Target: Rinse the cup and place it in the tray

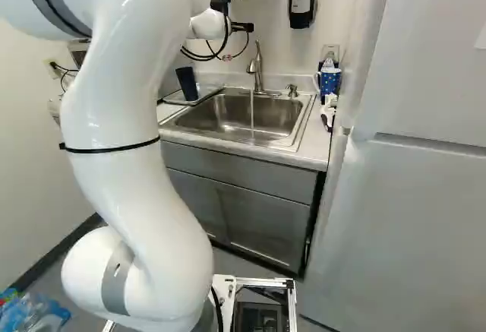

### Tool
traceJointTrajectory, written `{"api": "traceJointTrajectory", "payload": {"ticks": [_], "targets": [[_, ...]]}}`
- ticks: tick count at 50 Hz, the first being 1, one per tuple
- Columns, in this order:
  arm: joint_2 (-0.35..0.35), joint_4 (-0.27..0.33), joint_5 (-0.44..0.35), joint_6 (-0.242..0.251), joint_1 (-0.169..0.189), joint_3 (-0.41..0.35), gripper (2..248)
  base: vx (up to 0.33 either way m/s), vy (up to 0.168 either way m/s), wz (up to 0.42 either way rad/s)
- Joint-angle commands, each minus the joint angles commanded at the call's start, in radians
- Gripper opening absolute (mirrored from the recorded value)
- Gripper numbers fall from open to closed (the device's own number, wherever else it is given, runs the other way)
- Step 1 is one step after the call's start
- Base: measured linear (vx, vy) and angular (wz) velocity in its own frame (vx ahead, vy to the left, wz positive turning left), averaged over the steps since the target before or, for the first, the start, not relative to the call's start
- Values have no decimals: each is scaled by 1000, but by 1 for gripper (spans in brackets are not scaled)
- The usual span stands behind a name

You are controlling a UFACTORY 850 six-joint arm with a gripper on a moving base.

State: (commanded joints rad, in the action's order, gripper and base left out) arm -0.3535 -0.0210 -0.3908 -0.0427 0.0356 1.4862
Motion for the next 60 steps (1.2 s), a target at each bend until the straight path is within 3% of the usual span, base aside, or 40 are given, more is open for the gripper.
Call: {"api": "traceJointTrajectory", "payload": {"ticks": [21, 60], "targets": [[-111, 0, 57, 0, 14, 132, 247, 0, 0, 0], [-114, 0, 157, 0, 21, 136, 247, 0, 0, 0]]}}
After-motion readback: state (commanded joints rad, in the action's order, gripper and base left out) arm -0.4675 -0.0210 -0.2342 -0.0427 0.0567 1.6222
